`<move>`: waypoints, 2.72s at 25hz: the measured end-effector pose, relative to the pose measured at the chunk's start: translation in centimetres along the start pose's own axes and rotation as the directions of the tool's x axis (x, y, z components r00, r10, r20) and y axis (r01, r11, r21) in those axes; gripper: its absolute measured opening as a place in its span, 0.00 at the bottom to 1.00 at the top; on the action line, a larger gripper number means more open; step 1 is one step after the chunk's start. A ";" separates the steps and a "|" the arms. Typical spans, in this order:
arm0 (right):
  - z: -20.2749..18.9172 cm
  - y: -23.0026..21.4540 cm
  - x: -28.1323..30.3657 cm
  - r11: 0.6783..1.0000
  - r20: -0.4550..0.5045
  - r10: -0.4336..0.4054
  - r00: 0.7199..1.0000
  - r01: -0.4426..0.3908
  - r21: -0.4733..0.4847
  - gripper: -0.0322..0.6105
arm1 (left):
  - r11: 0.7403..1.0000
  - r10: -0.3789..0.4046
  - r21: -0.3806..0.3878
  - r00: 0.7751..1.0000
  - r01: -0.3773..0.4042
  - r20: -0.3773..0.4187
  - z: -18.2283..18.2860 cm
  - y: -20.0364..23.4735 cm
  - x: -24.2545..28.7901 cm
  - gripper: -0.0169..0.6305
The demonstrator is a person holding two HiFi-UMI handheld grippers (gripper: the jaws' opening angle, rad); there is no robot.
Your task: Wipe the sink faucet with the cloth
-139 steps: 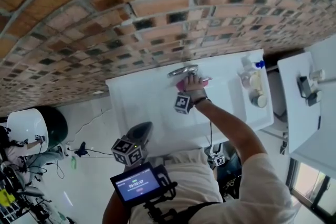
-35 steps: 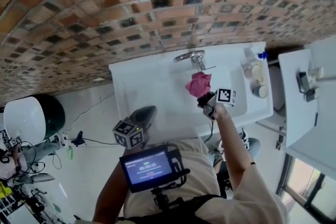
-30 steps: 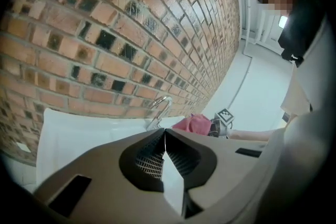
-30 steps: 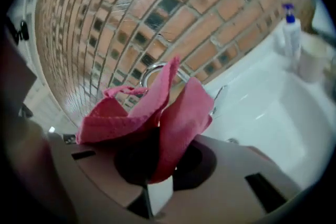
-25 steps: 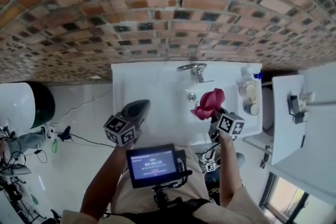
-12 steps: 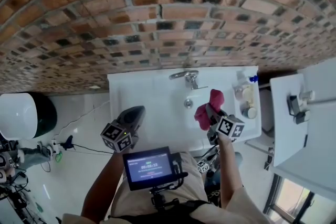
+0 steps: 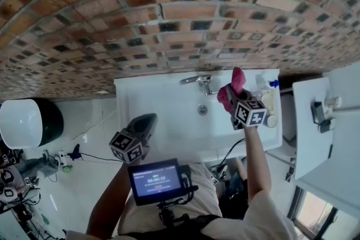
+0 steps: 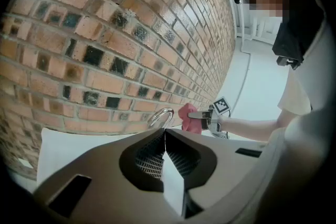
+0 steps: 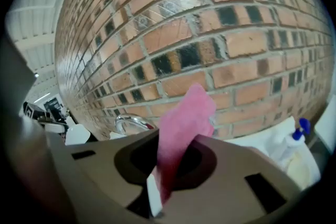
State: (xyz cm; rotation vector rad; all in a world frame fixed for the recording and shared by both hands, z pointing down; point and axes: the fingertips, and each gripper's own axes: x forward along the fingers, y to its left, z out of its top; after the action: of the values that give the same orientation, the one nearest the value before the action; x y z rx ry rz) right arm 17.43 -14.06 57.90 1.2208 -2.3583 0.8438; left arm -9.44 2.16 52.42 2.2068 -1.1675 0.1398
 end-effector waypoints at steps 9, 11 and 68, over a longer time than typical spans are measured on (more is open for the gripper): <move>-0.5 -0.9 7.6 0.820 -0.141 -0.004 0.990 -0.078 -0.568 0.14 | 1.000 0.026 -0.003 0.999 -0.026 -0.020 -0.7 0.4 -0.2 0.03; -1.5 -1.4 8.7 0.758 -0.181 -0.046 0.982 -0.084 -0.647 0.14 | 0.999 0.036 -0.010 0.999 -0.036 -0.023 -0.8 0.7 -0.4 0.03; -14.0 -4.2 15.6 0.351 -0.707 -0.139 0.693 -0.633 -0.690 0.14 | 0.989 0.135 -0.053 0.988 -0.139 -0.072 -5.2 3.0 -1.7 0.03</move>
State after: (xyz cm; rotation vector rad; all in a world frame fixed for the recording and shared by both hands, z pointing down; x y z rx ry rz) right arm 12.56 -16.46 78.58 -0.0484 -1.8216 -0.1161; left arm -11.81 5.16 57.31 2.0551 -1.2696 0.2339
